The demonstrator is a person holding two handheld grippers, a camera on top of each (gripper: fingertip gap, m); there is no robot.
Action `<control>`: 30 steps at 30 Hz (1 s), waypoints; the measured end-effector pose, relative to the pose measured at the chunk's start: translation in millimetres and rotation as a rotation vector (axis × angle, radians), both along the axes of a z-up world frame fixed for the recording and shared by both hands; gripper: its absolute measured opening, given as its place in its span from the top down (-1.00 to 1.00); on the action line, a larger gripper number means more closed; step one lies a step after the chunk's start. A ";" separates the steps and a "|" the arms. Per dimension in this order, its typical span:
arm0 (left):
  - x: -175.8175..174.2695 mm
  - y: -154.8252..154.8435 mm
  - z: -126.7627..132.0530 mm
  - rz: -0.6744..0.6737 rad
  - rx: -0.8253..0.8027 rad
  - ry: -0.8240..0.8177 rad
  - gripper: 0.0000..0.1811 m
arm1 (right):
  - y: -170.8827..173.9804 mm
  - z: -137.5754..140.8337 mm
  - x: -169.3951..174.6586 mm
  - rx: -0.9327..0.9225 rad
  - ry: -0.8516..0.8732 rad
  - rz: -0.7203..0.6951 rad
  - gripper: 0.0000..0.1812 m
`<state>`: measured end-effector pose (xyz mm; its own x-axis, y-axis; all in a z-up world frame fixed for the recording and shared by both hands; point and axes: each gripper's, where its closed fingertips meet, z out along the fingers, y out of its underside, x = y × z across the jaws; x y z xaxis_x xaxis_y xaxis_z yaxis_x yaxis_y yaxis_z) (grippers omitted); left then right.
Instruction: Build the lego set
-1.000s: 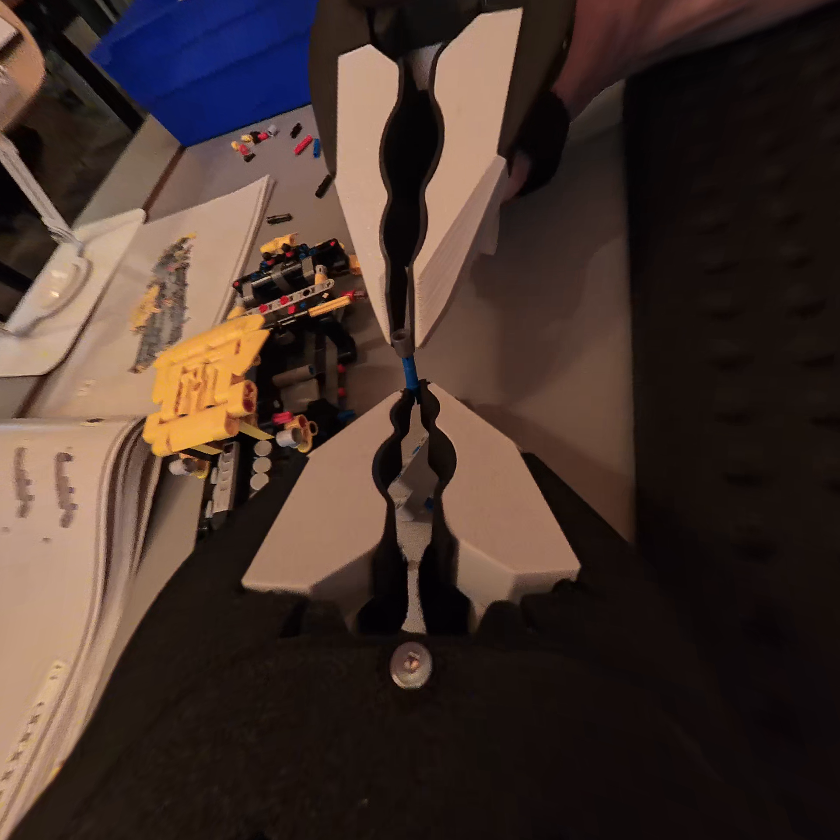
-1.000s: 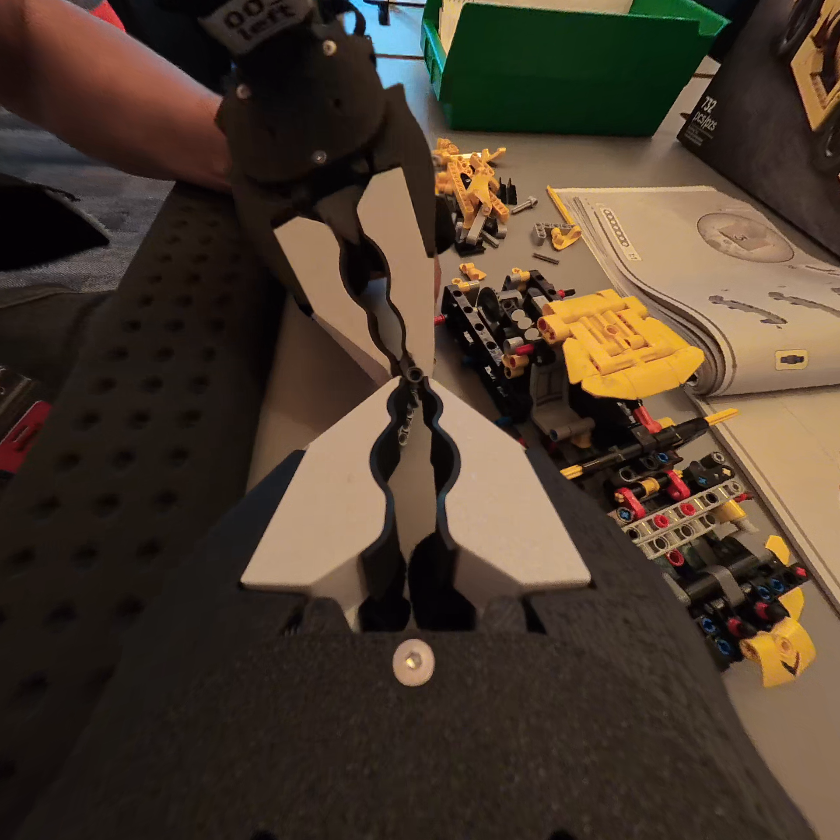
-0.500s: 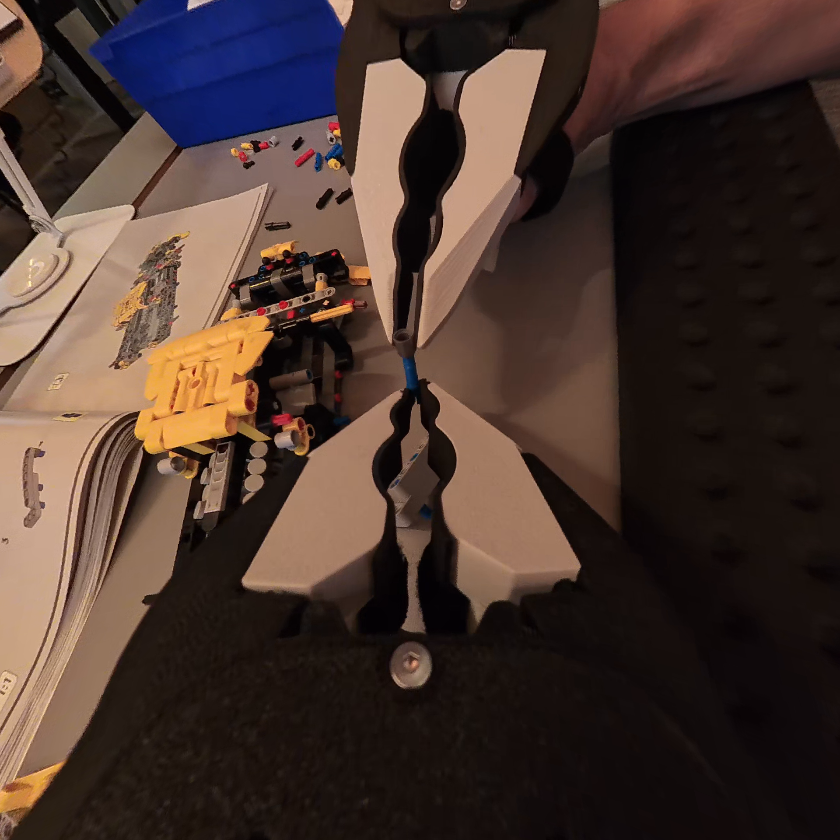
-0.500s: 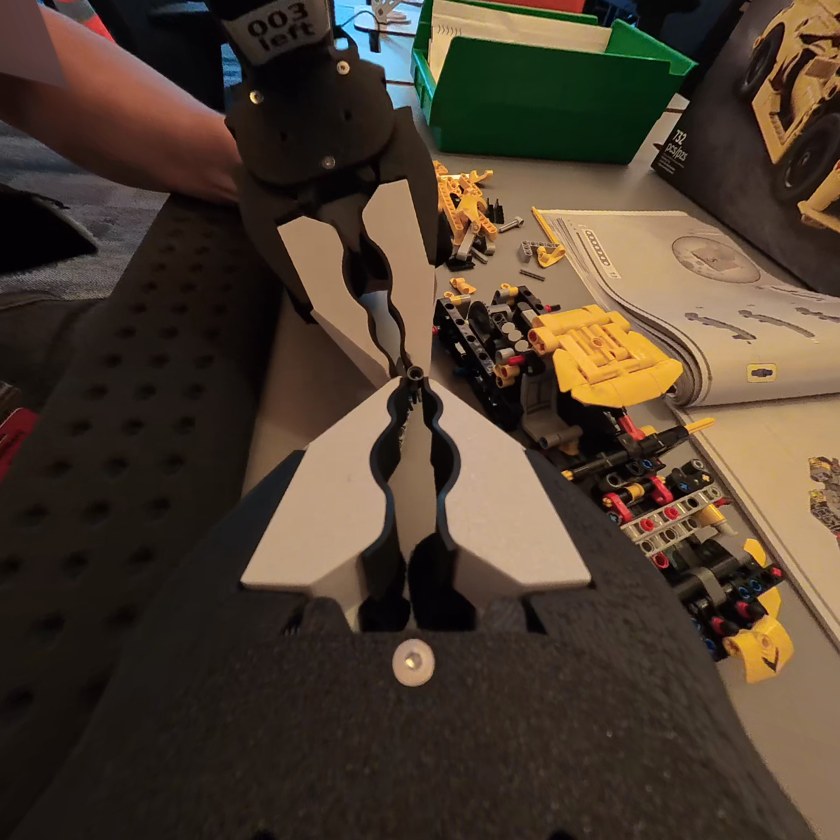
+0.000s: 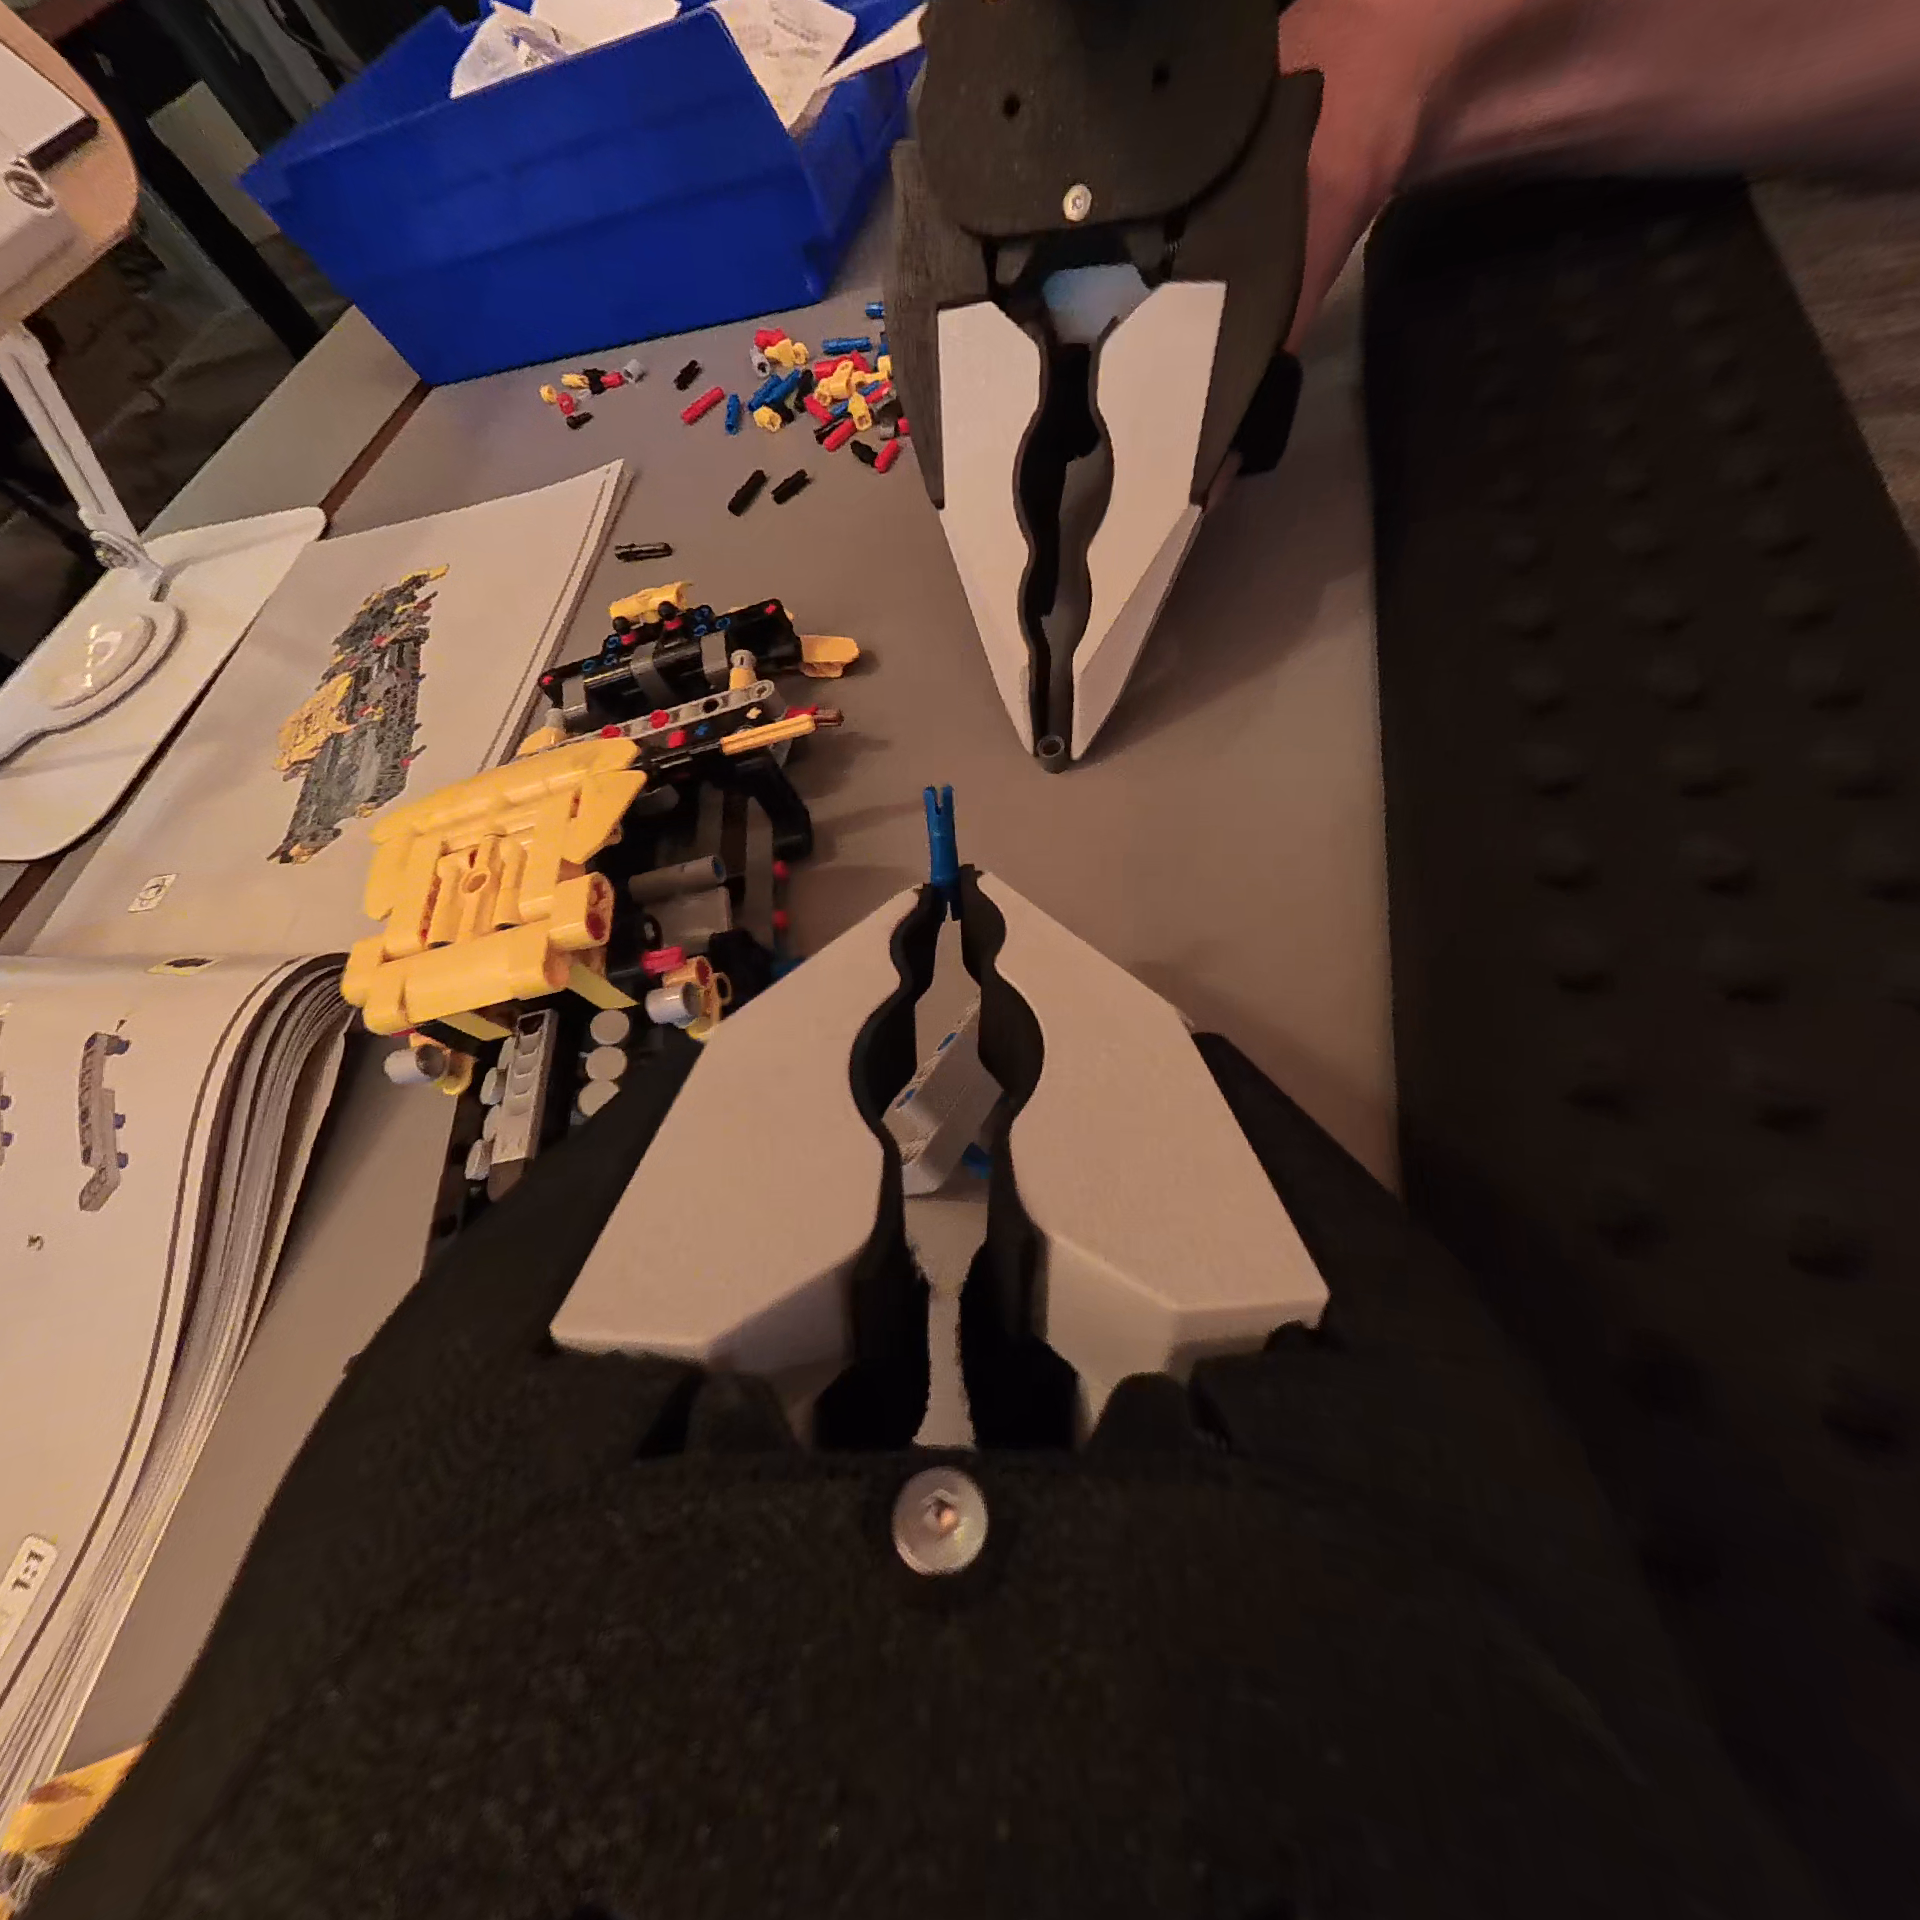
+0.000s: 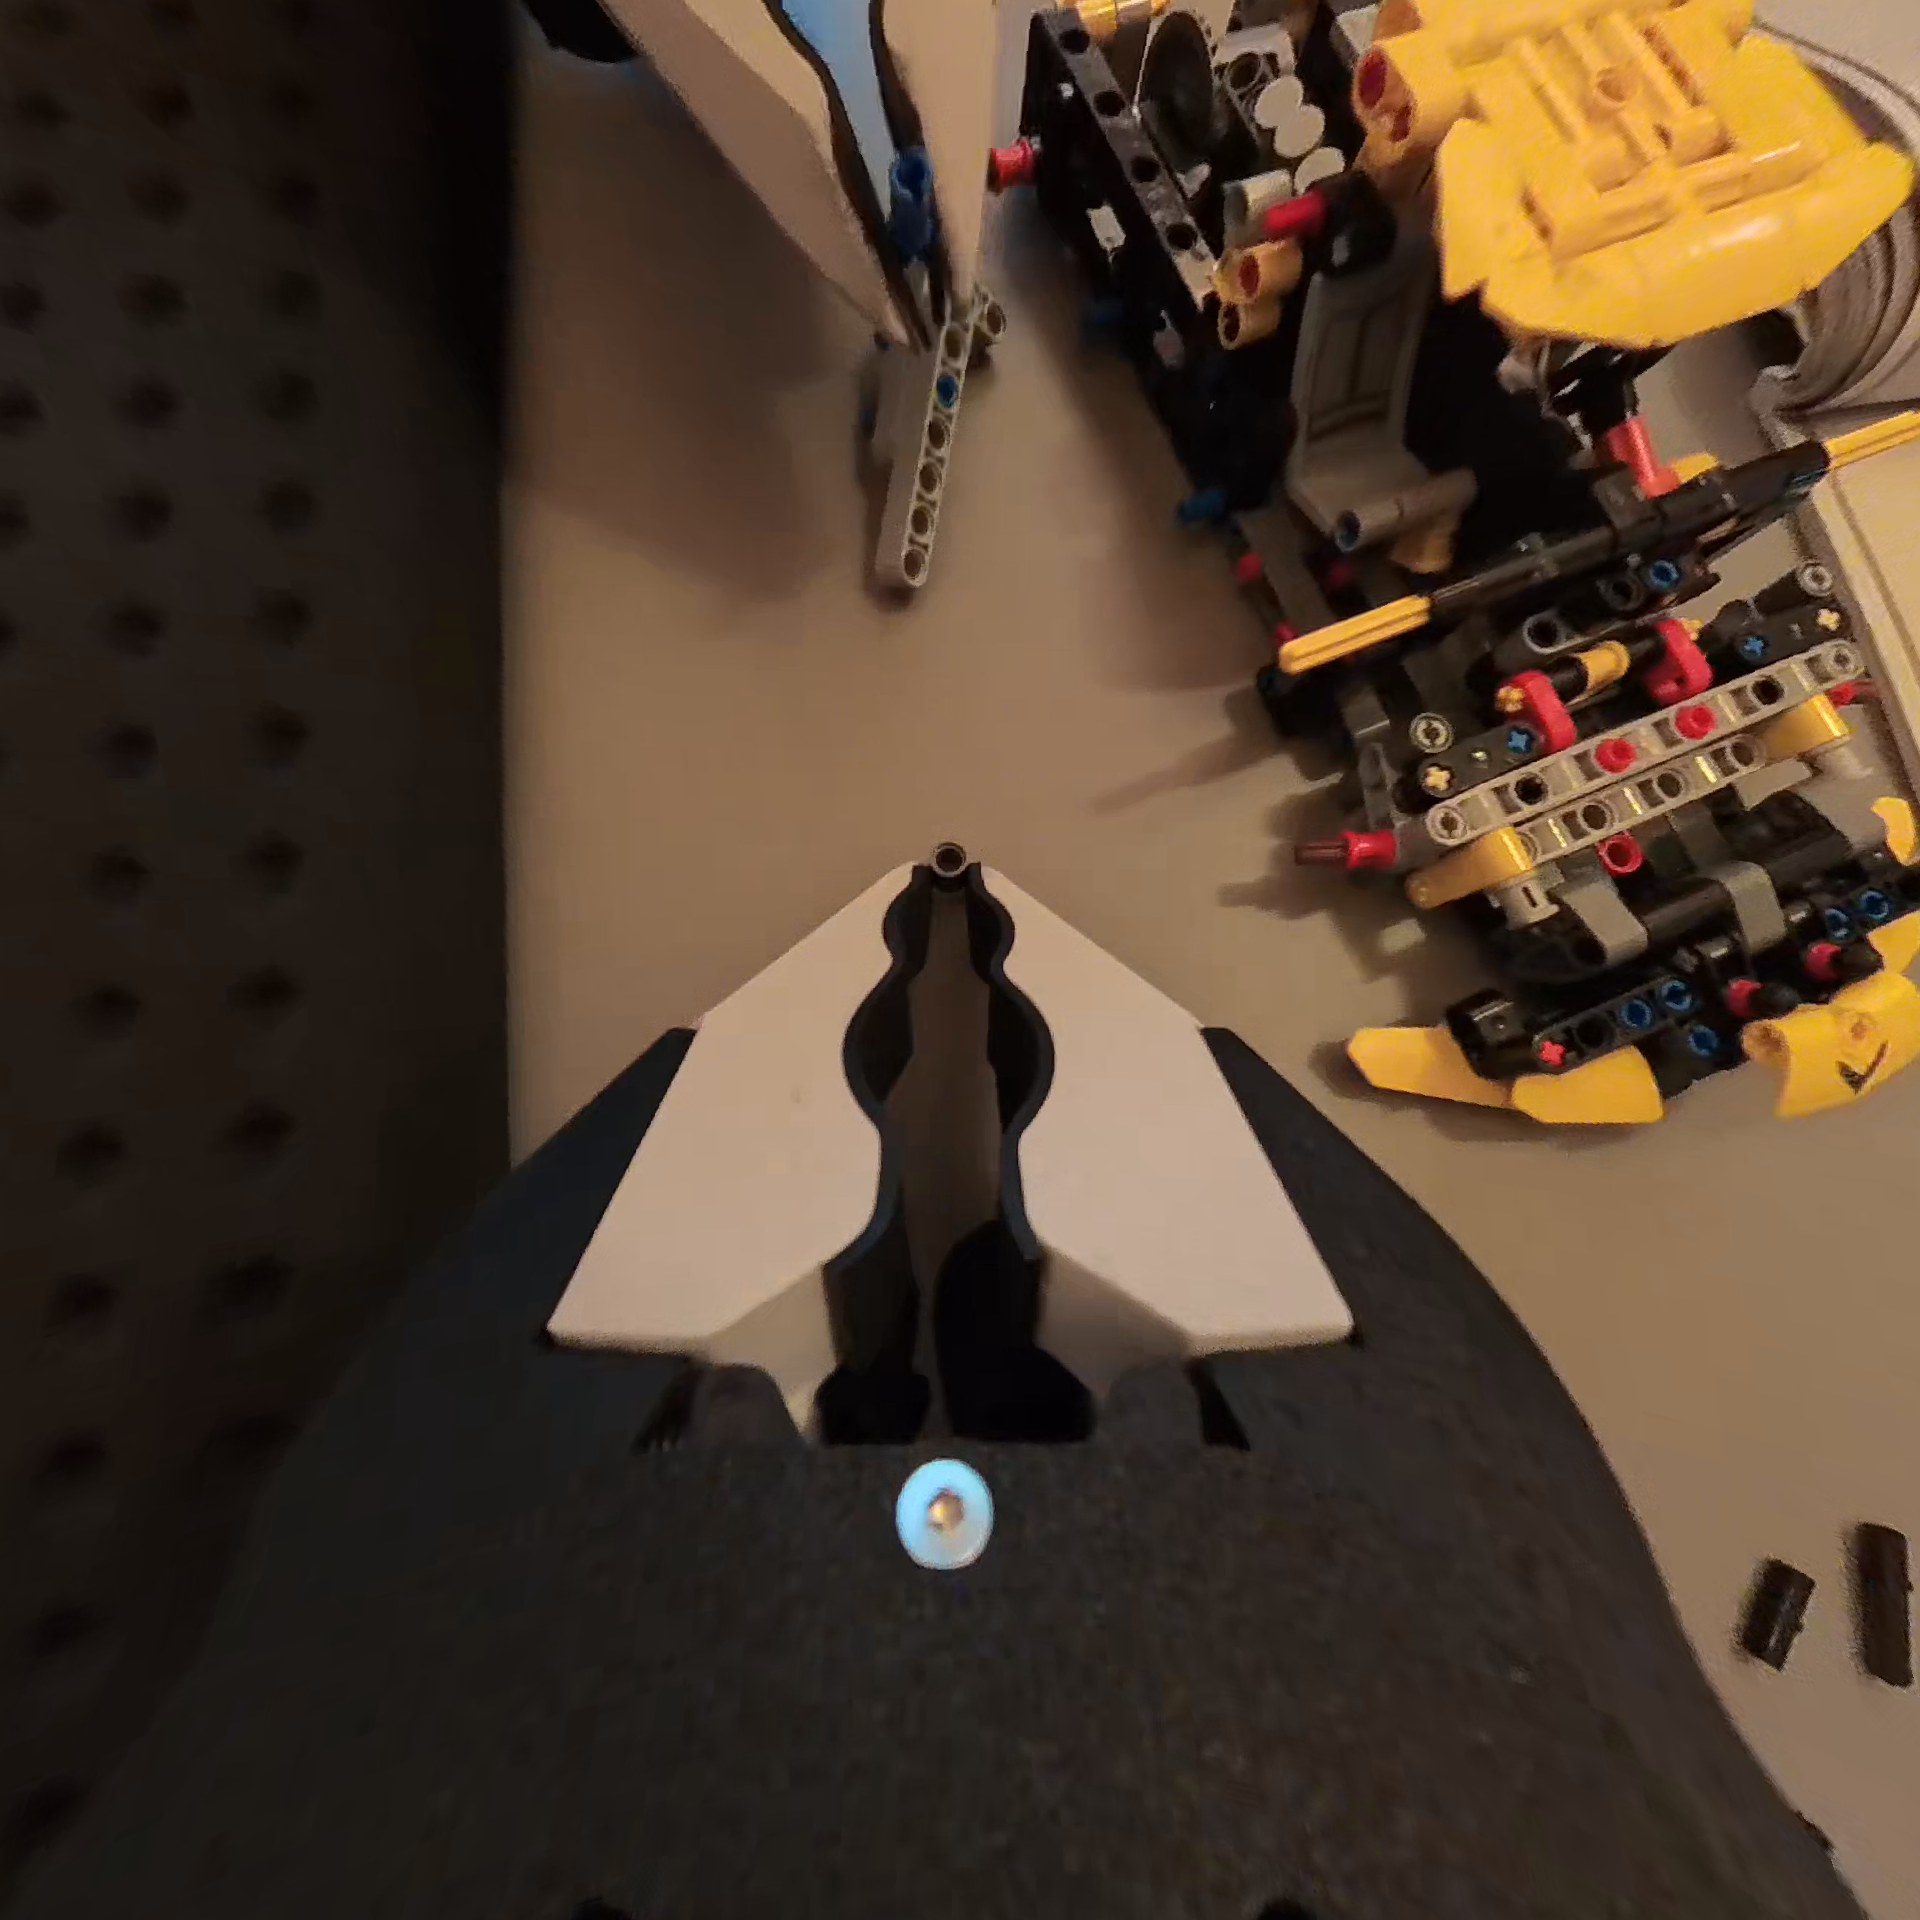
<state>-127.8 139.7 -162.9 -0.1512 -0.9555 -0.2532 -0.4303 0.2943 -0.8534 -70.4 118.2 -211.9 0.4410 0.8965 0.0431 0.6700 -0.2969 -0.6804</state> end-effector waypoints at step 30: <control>0.5 -2.3 -4.0 -0.012 0.061 0.020 0.96 | 11.7 28.2 -13.6 0.015 -0.074 0.041 0.93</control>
<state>-127.2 137.5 -166.9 -0.1678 -0.9367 -0.3074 -0.4430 0.3502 -0.8253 -83.9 130.0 -183.7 0.3992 0.9126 0.0880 0.7300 -0.2583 -0.6328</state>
